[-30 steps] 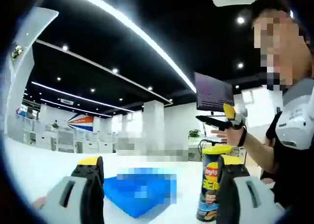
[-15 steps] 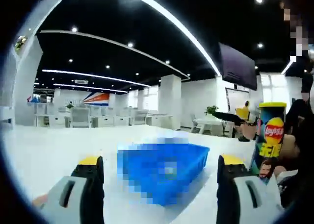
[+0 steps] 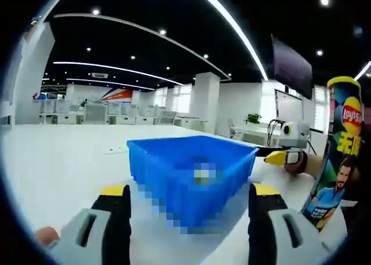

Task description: Open the lid of the chip container on the table, take out the chips, place them into the box in front of the container, and close the lid

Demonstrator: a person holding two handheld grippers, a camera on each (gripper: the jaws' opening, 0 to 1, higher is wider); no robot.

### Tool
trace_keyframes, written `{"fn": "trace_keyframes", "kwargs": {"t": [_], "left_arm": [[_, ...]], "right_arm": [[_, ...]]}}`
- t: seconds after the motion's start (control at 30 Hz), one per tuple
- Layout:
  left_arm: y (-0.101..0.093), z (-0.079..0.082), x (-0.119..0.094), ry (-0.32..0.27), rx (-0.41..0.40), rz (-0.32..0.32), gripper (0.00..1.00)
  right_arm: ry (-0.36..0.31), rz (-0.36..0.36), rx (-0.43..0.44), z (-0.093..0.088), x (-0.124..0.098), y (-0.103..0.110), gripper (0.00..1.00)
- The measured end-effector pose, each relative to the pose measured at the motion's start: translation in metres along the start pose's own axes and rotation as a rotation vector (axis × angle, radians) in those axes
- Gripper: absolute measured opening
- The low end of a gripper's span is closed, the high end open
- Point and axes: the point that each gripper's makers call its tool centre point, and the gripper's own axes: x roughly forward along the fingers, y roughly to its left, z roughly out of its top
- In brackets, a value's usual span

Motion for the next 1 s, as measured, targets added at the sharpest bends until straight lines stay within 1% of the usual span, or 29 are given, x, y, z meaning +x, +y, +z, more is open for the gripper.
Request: {"fn": "trace_keyframes", "kwargs": {"t": [0.07,0.1,0.17,0.27,0.3,0.37,0.4,0.43,0.5,0.53,0.6,0.7,0.83,0.93,1.0], "left_arm": [[0.0,0.001,0.001,-0.012,0.004,0.003,0.72],[0.0,0.002,0.002,-0.021,0.01,0.01,0.69],[0.001,0.004,0.002,-0.035,0.032,0.025,0.61],[0.001,0.005,0.002,-0.042,0.045,0.031,0.51],[0.001,0.006,0.001,-0.045,0.039,0.034,0.49],[0.0,0.006,0.0,-0.053,0.037,0.036,0.47],[-0.001,0.006,0.0,-0.055,0.039,0.035,0.44],[-0.004,0.006,0.0,-0.054,0.033,0.032,0.41],[-0.003,0.006,-0.002,-0.044,0.052,0.045,0.4],[0.0,0.006,-0.004,-0.041,0.067,0.062,0.4],[-0.003,0.006,-0.006,-0.038,0.073,0.058,0.39],[-0.005,0.008,-0.009,-0.039,0.122,0.063,0.39],[-0.007,0.012,-0.012,-0.047,0.16,0.07,0.39],[-0.008,0.016,-0.014,-0.05,0.154,0.073,0.39],[-0.008,0.022,-0.016,-0.065,0.154,0.072,0.39]], "right_arm": [[-0.014,-0.006,-0.019,0.002,0.001,0.002,0.71],[-0.009,-0.008,-0.025,0.002,0.001,0.002,0.67],[0.019,-0.004,-0.025,-0.003,0.002,0.004,0.61],[0.054,-0.015,-0.031,-0.009,0.001,0.004,0.5],[0.058,-0.009,-0.024,-0.01,0.001,0.005,0.46],[0.062,-0.034,-0.029,-0.01,0.0,0.002,0.4],[0.069,-0.03,-0.028,-0.01,0.0,0.002,0.38],[0.073,-0.024,-0.026,-0.01,-0.001,0.003,0.37],[0.086,-0.025,-0.051,-0.011,-0.003,0.006,0.34],[0.09,-0.027,-0.063,-0.011,-0.004,0.007,0.34],[0.087,-0.03,-0.11,-0.009,-0.005,0.009,0.32],[0.087,-0.032,-0.154,-0.008,-0.005,0.013,0.31],[0.079,-0.031,-0.16,-0.004,-0.005,0.012,0.31],[0.071,-0.024,-0.163,0.0,-0.005,0.011,0.31],[0.064,-0.019,-0.167,0.007,-0.004,0.014,0.31]]}}
